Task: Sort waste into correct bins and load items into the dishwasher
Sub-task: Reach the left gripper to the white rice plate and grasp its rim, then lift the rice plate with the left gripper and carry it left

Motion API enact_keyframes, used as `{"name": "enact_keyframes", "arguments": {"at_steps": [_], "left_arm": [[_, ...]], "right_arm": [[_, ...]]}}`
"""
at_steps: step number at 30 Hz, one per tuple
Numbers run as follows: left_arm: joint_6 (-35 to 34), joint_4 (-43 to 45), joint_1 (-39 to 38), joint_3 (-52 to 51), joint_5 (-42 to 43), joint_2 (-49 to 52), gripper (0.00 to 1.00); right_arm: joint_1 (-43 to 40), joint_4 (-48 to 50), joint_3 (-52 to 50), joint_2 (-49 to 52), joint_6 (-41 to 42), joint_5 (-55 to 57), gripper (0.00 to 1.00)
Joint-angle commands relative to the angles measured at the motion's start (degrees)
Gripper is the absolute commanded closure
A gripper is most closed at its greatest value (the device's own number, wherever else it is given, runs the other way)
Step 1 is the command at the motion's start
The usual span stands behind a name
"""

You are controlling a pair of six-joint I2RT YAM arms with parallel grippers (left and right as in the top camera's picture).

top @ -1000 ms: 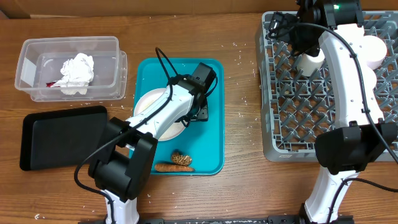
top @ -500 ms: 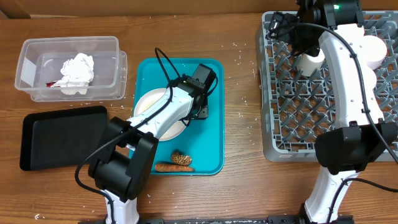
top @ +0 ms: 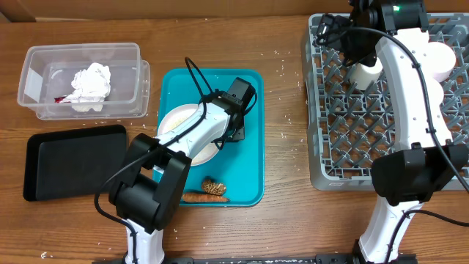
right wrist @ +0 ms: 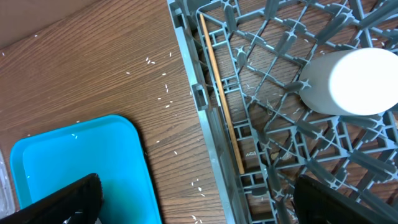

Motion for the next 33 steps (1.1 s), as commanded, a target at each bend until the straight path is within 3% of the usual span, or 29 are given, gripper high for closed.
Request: {"name": "enact_keyframes", "arguments": {"at_steps": [1, 6, 10, 33], "left_arm": [[0.37, -1.27, 0.22, 0.94, -0.59, 1.36, 0.75], [0.37, -5.38, 0.17, 4.2, -1.7, 1.36, 0.82], [0.35, -8.48, -0.28, 7.08, -3.65, 1.36, 0.96], [-2.91, -23.65, -2.05, 19.19, -12.83, 1.36, 0.96]], "right_arm": [[0.22, 0.24, 1.16, -0.87, 0.09, 0.55, 0.0], [0.22, 0.24, 1.16, -0.87, 0.09, 0.55, 0.0], [0.22, 0.24, 1.14, -0.85, 0.09, 0.55, 0.0], [0.22, 0.24, 1.16, -0.85, 0.09, 0.55, 0.0]]}}
